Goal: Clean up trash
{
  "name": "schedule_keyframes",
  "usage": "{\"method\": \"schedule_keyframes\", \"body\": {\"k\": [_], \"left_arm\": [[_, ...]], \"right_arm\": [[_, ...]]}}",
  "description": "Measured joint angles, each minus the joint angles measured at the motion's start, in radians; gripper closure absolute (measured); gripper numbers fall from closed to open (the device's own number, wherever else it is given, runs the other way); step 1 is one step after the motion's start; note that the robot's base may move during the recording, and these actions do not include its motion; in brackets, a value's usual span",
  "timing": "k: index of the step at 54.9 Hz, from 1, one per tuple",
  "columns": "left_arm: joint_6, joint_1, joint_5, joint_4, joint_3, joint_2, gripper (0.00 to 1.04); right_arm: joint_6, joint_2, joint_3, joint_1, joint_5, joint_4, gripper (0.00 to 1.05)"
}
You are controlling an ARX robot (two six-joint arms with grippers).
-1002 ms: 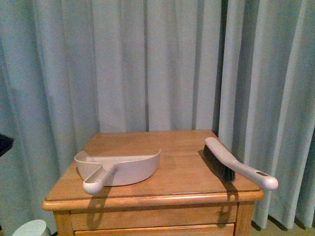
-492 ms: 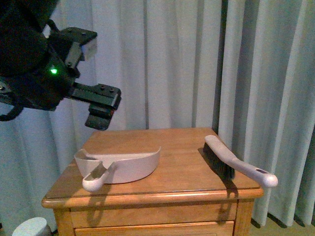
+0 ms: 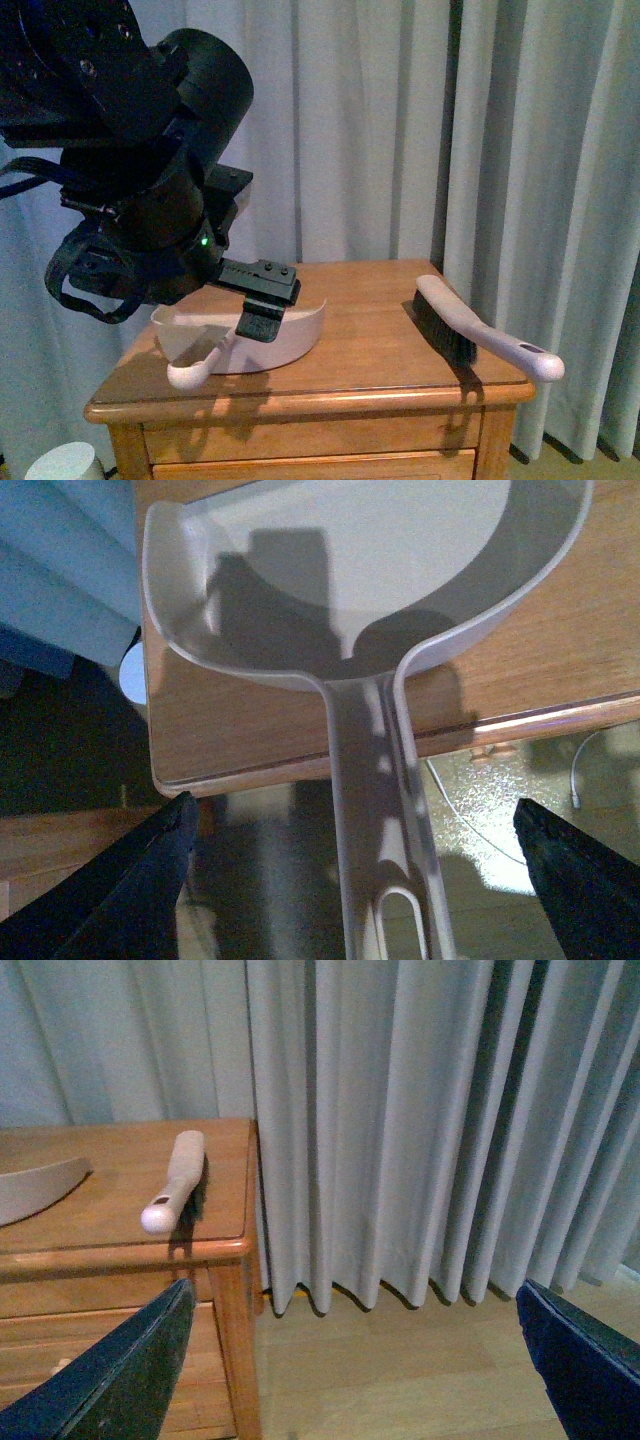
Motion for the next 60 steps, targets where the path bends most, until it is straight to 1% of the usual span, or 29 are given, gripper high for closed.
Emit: {"method": "schedule_keyframes", "body": {"k": [17, 60], "left_arm": [[-0.032, 0.002, -0.003, 0.014, -0.008, 0.036, 0.08], [-0.045, -0.008, -0.004, 0.054, -0.050, 0.077, 0.08]], "right_arm": [[0.000, 0.000, 0.000, 0.000, 0.000, 0.000, 0.07], [0.000, 0.000, 0.000, 0.000, 0.000, 0.000, 0.07]]}}
